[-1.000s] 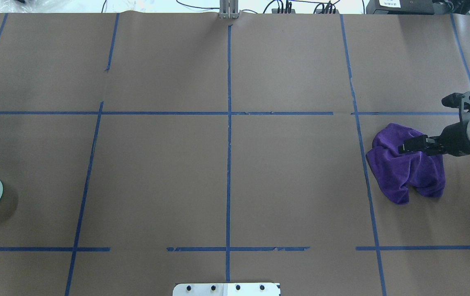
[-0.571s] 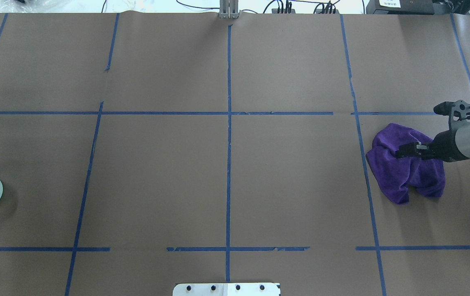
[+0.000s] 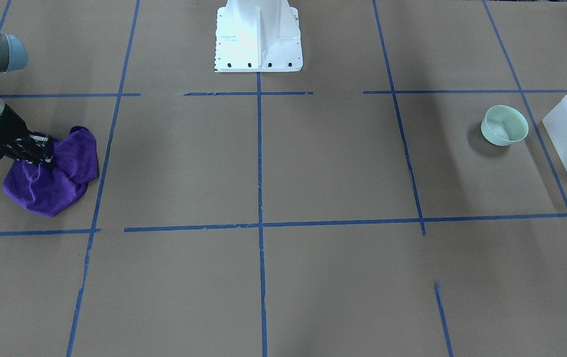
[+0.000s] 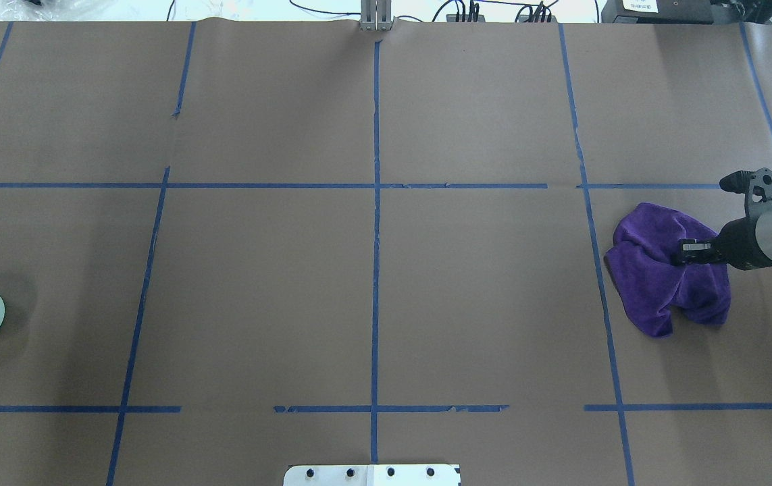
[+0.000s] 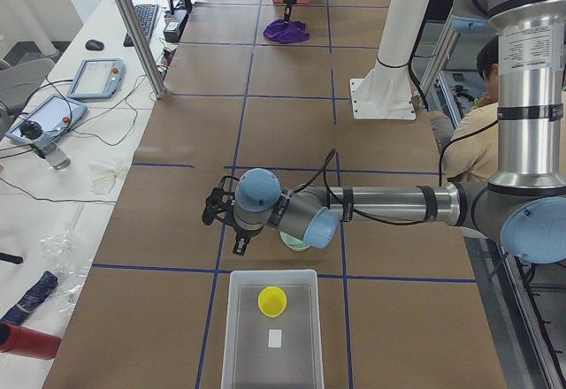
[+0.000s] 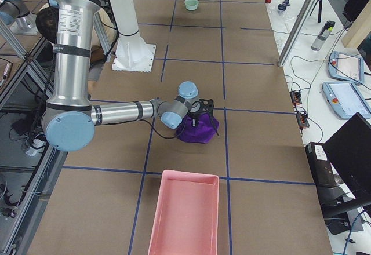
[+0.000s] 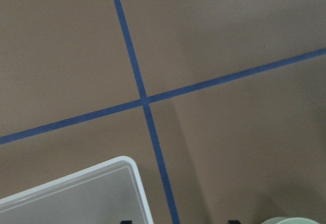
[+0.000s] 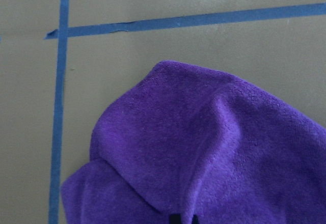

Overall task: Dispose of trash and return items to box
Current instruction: 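Release the cup in the clear bin while the right gripper grasps the purple cloth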

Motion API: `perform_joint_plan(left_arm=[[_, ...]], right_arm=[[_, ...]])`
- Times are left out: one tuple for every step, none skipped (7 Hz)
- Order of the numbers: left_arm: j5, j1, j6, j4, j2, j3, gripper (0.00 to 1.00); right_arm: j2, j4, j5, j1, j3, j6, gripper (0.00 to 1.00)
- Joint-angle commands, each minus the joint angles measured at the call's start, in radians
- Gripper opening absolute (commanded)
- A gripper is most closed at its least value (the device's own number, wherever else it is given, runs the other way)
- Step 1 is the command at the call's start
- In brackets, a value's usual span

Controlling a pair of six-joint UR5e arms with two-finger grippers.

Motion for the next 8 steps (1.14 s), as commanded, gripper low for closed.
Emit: perform_joint_plan(left_arm=[[-0.001,0.092,-0.158,-0.035,-0.002,-0.041,0.73],[-0.002,0.120,-0.213,-0.075,-0.002,-0.041,0.75],[-0.001,0.173,-0.296,-0.124,-0.002,-0.041,0.75],[0.001,0.222,-0.377,-0.170,-0.002,-0.035,0.75],[0.006,0.259,-0.431,-0.172,-0.002,-0.041,0.75],[0.041,0.264,-0.447,-0.172,0.006,-0.058,0.75],[0.068,0.269,-0.449,-0.166,0.009,-0.061,0.75],[0.081,0.280,-0.449,-0.166,0.023,-0.062,0.75]], right_arm=[[-0.039,-0.017,0.153,0.176,0.112,-0.010,0.00],[-0.038,-0.017,0.344,0.368,0.109,-0.045,0.00],[-0.042,-0.031,0.457,0.527,0.105,-0.141,0.00],[-0.070,-0.093,0.472,0.627,0.101,-0.297,0.00],[-0.105,-0.173,0.472,0.708,0.083,-0.535,0.00],[-0.113,-0.360,0.467,0.835,0.077,-0.858,0.00],[-0.104,-0.589,0.435,0.957,0.078,-1.180,0.00],[-0.072,-0.740,0.370,1.061,0.088,-1.393,0.00]])
